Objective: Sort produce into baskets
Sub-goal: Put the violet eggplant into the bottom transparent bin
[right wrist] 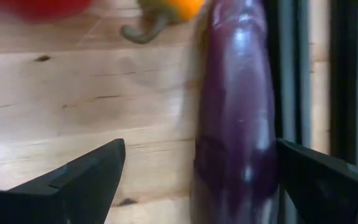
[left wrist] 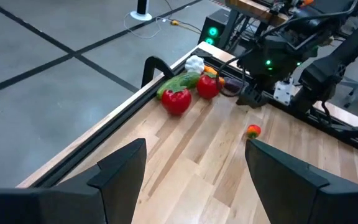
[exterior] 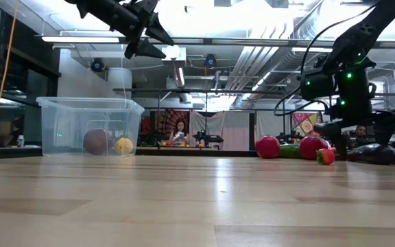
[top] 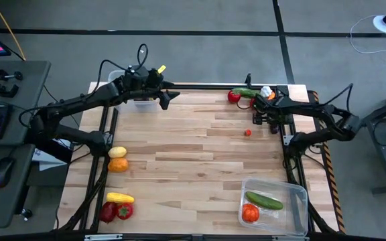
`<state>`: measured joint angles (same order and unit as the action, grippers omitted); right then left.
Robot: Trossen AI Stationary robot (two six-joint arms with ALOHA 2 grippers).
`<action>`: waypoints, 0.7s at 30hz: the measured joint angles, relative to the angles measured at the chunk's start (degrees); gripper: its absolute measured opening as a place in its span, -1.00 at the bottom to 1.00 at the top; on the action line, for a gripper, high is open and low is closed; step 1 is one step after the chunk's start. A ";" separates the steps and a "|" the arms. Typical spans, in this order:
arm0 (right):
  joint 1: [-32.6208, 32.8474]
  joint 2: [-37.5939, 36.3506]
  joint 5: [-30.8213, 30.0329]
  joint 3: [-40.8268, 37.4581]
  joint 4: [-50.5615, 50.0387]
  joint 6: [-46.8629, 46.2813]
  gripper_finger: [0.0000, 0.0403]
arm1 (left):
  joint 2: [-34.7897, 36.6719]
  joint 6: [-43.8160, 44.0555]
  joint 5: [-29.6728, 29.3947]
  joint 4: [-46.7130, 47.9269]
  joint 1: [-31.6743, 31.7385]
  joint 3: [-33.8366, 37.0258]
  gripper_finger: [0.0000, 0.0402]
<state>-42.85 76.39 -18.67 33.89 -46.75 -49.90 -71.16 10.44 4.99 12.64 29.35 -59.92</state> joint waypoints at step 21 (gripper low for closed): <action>4.76 1.93 -1.07 0.11 3.71 -8.13 0.96 | 0.00 1.42 -0.35 0.02 -0.01 0.00 0.30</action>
<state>-38.09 78.32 -19.74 34.00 -43.05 -58.03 -71.16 11.86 4.64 12.66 29.34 -59.92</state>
